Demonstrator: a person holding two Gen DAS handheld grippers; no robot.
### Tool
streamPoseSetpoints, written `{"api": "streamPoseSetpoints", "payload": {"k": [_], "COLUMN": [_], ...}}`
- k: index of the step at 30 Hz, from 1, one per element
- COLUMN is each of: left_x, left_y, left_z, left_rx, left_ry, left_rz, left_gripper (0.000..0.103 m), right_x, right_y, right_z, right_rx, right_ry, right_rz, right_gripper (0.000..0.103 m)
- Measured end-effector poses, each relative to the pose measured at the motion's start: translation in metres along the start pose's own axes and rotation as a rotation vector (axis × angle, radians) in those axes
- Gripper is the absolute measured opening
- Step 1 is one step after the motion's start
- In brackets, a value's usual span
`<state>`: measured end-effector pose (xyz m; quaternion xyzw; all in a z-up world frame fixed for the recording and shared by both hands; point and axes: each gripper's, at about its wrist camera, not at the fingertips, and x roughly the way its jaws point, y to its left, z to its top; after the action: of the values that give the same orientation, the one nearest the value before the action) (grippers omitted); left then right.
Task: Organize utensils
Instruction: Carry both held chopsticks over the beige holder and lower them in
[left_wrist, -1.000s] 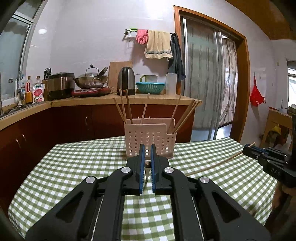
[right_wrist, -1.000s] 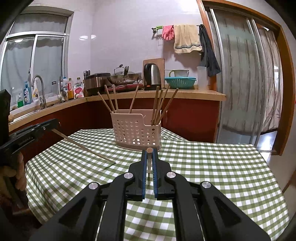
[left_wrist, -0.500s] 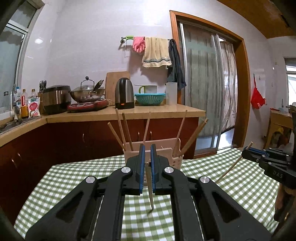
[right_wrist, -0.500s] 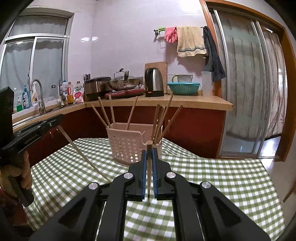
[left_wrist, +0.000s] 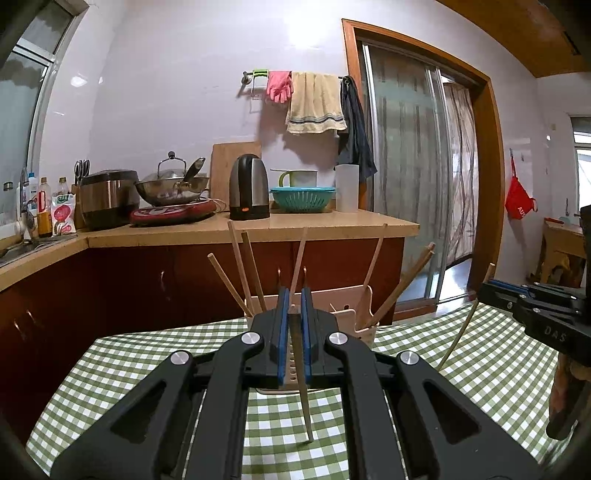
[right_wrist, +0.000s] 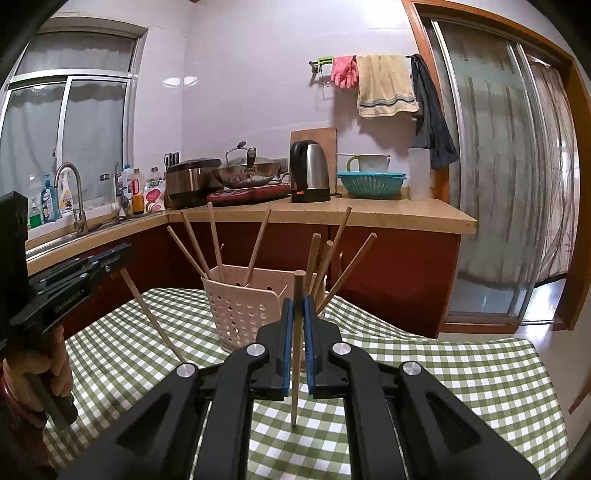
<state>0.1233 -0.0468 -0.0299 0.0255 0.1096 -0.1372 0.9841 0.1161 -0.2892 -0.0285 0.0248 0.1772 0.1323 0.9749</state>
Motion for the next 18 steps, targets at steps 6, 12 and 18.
{"api": "streamPoseSetpoints", "payload": {"k": [6,12,18], "left_x": [0.003,0.003,-0.003], "left_y": [0.001,0.005,0.006], "left_z": [0.005,0.015,0.031], "left_rx": [0.021,0.016,0.015], "left_ry": [-0.001,-0.011,-0.041], "left_rz": [-0.007,-0.008,-0.007], "left_gripper": [0.006,0.006,0.006], "right_x": [0.005,0.007,0.007], "right_y": [-0.001,-0.001,0.0], "right_z": [0.007,0.014,0.021], "right_rx": [-0.002,-0.008,-0.016], "right_ry": [-0.003,-0.009,-0.018], "right_rz": [0.004,0.005,0.008], "right_gripper": [0.006,0.006,0.006]}}
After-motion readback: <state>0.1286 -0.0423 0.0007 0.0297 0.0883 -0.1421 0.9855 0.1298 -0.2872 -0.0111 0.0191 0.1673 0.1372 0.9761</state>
